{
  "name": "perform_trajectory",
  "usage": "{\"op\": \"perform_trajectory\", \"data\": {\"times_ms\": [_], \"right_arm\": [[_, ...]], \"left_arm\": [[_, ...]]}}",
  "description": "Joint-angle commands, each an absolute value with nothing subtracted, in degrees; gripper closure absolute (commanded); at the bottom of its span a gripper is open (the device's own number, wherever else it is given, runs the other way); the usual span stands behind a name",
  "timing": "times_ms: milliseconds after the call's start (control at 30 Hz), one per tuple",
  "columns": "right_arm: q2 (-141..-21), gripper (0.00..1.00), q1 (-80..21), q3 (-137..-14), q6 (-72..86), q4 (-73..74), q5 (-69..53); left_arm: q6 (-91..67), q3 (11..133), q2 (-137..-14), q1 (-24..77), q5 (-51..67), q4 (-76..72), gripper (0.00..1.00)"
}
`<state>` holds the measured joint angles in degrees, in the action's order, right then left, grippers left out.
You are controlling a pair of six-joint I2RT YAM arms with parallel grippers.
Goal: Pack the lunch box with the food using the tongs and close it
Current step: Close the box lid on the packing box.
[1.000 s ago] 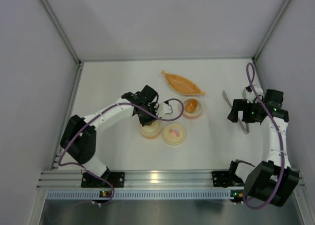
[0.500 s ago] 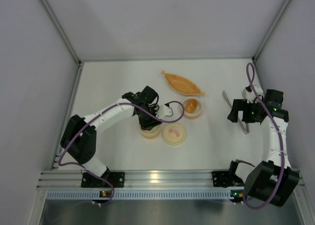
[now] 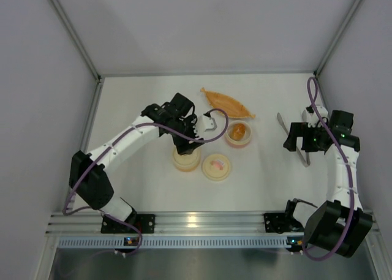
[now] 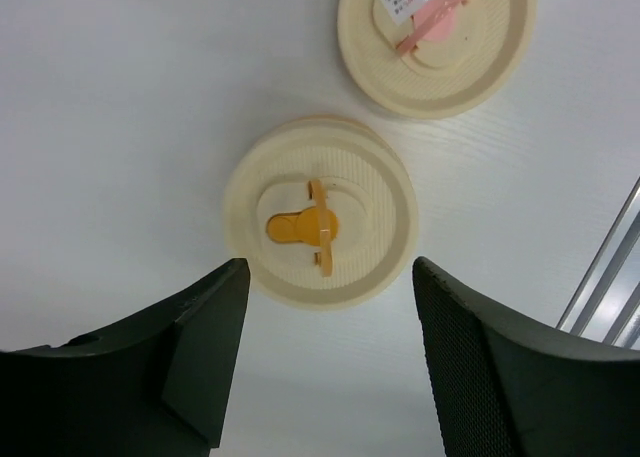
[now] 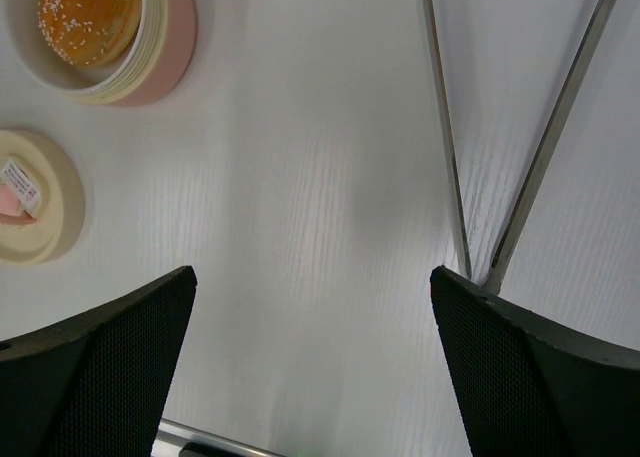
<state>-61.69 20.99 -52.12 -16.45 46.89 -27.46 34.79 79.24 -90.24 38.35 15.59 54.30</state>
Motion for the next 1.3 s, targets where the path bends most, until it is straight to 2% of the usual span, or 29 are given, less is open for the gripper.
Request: {"op": "perform_trajectory", "data": {"times_ms": [0,67,100,133,167,200,233,367,567,1267], "right_arm": [[-61.4,0.01,20.0,-54.9,-17.0,47.3,-28.9],[-61.4,0.01,20.0,-54.9,-17.0,47.3,-29.0],[-61.4,0.01,20.0,-55.0,-17.0,47.3,-29.0],[-61.5,0.01,20.0,-55.0,-16.9,47.2,-29.1],[-61.5,0.01,20.1,-55.1,-16.9,47.2,-29.3],[-61.5,0.01,20.0,-55.1,-16.8,47.2,-29.4],[-61.7,0.01,20.0,-55.1,-16.5,47.0,-29.4],[-62.0,0.01,20.0,-55.2,-16.4,47.0,-29.7],[-62.2,0.01,20.0,-55.3,-16.0,46.8,-29.9],[-61.9,0.01,20.1,-54.4,-16.4,46.8,-29.5]], "left_arm": [[30.4,83.9,-85.0,38.1,17.8,55.4,0.30],[28.7,83.7,-83.2,38.1,16.3,53.4,0.44],[28.3,82.7,-82.8,38.1,14.1,52.9,0.55],[27.3,81.8,-82.4,38.1,12.1,51.3,0.78],[26.6,81.0,-82.3,38.1,10.0,50.5,0.88],[26.4,79.2,-82.4,38.1,6.1,50.0,0.97],[26.2,78.2,-82.6,38.1,4.8,49.7,1.00],[26.1,72.5,-81.6,38.1,0.6,45.9,1.00],[26.0,70.5,-83.8,38.2,-5.5,42.1,1.00],[23.0,65.7,-87.5,46.9,-1.7,43.5,1.00]]}}
